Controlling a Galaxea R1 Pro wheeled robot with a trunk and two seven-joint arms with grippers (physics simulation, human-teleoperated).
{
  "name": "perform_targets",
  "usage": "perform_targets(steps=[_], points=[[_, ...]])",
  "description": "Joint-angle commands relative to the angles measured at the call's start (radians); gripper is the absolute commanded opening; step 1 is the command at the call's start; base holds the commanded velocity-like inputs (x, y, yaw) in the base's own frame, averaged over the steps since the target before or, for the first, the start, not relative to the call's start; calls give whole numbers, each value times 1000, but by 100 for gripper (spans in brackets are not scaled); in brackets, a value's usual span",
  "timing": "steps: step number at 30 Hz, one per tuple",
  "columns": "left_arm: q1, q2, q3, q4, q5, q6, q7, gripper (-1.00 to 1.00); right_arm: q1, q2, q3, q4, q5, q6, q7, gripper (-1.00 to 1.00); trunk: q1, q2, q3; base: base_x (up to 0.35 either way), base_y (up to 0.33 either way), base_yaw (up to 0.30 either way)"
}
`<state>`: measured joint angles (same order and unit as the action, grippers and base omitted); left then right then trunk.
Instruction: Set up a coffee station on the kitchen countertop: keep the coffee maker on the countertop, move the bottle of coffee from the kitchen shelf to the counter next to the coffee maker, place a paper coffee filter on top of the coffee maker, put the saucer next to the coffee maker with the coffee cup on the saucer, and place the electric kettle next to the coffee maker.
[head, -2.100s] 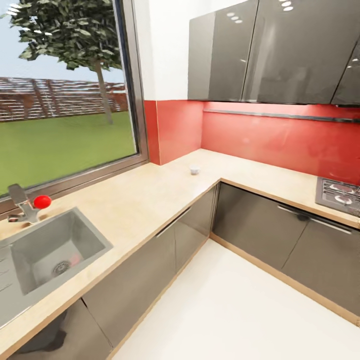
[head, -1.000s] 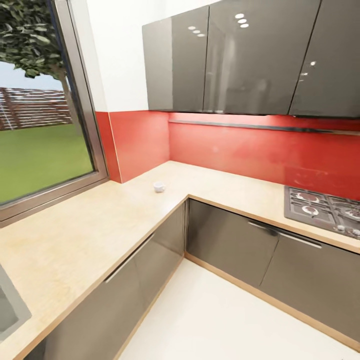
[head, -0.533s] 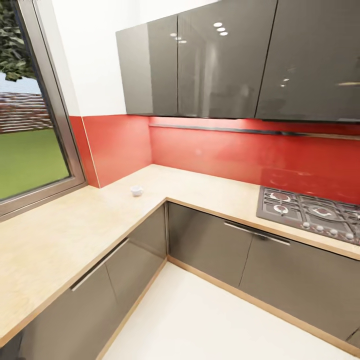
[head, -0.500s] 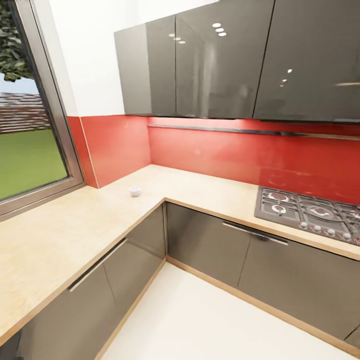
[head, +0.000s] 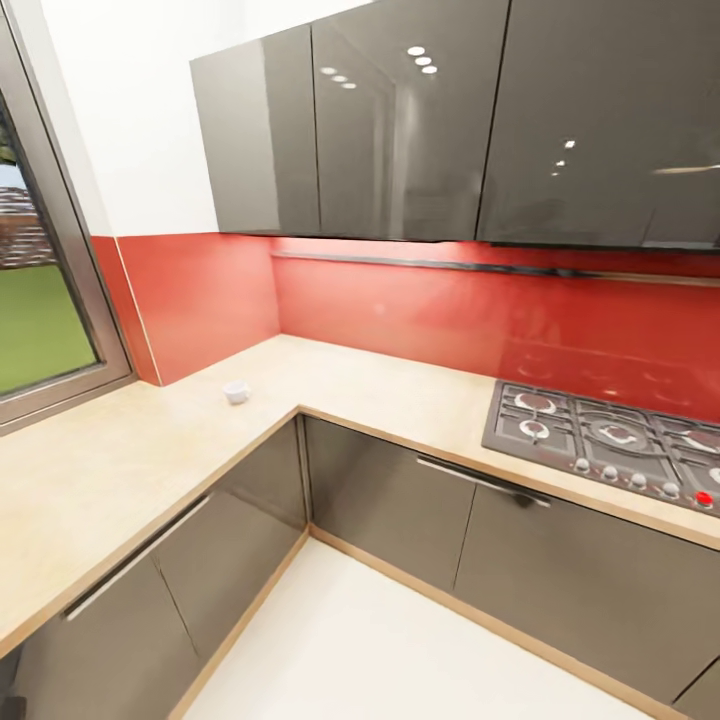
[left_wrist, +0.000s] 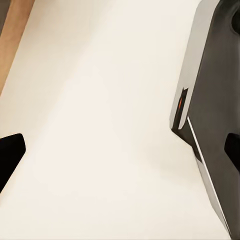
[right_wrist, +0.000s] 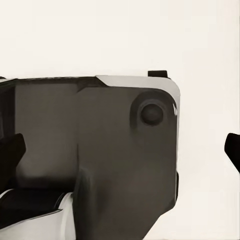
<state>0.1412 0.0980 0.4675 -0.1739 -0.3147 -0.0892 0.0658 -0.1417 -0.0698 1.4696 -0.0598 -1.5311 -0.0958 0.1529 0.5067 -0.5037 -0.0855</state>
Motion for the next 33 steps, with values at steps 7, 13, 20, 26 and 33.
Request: perform_targets(steps=[7, 13, 20, 26, 33], points=[[0, -1, 7, -1, -10, -4, 2, 100, 0, -1, 6, -2, -11, -2, 2, 100, 1, -1, -2, 268, -224, 0], [0, -7, 7, -2, -10, -4, 2, 100, -1, 0, 6, -3, -11, -2, 2, 100, 1, -1, 0, 278, -215, 55], [0, -13, 7, -2, -10, -3, 3, 100, 0, 1, 6, -4, -11, -2, 2, 100, 1, -1, 7, 212, -238, 179], [0, -14, 8, -2, -9, -4, 3, 100, -1, 1, 6, -4, -11, -2, 2, 100, 1, -1, 13, 159, -219, 201], [0, -14, 8, -2, -9, -12, 3, 100, -1, 1, 6, -3, -11, -2, 2, 100, 1, -1, 20, 52, -36, 206]])
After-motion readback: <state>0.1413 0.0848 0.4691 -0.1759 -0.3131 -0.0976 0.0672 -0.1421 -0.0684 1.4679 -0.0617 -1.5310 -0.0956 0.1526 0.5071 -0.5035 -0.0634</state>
